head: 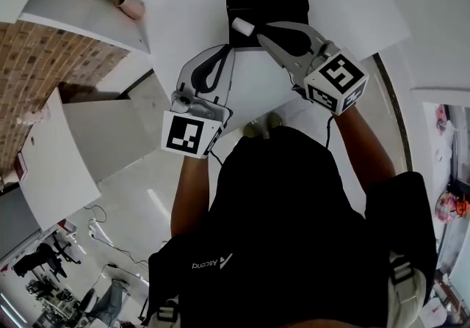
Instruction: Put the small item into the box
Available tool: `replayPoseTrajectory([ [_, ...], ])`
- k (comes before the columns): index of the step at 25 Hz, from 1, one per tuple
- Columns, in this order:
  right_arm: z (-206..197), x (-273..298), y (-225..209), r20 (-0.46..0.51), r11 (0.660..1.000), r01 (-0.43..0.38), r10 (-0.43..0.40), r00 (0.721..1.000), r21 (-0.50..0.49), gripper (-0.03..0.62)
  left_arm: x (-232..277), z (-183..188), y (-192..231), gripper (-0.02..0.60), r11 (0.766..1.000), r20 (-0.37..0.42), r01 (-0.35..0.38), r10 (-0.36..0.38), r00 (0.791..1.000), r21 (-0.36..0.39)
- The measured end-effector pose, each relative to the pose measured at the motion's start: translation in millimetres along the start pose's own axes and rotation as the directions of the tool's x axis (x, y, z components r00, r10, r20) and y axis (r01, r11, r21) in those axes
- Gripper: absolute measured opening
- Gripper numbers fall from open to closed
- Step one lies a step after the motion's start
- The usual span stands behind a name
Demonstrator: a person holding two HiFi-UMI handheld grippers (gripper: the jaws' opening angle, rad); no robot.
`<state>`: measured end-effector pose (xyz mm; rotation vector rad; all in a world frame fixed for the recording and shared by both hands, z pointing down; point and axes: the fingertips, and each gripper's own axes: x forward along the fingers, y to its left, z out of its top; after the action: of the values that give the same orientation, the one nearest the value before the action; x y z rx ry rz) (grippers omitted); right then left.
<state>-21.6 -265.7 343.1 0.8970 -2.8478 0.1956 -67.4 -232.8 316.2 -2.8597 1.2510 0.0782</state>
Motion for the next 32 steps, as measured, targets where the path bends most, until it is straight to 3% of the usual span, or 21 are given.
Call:
replayPoseTrajectory([
  [3, 15, -19, 11, 0.068, 0.999, 0.006, -0.003, 0.998, -0.049, 0.014, 0, 10, -12, -0.002, 1.0, 0.01, 0.016, -0.016, 1.0, 0.005],
  [7, 31, -36, 32, 0.153, 0.997, -0.014, 0.026, 0.988, -0.075, 0.003, 3, 30, -28, -0.002, 0.999, 0.087, 0.036, -0.038, 0.996, 0.018],
  [11, 35, -54, 46, 0.251, 0.997, -0.031, 0.048, 0.967, -0.072, 0.003, -2, 24, -41, -0.002, 0.999, 0.042, 0.033, -0.034, 0.999, 0.029],
  [14, 37, -65, 53, 0.298, 0.998, -0.038, 0.054, 0.953, -0.059, 0.002, -4, 29, -49, -0.002, 0.999, 0.06, 0.032, -0.035, 0.998, 0.036],
  [32, 38, -80, 57, 0.313, 0.995, -0.057, 0.079, 0.946, -0.078, 0.0, -5, 28, -61, -0.002, 0.998, 0.041, 0.007, -0.01, 0.999, 0.063],
])
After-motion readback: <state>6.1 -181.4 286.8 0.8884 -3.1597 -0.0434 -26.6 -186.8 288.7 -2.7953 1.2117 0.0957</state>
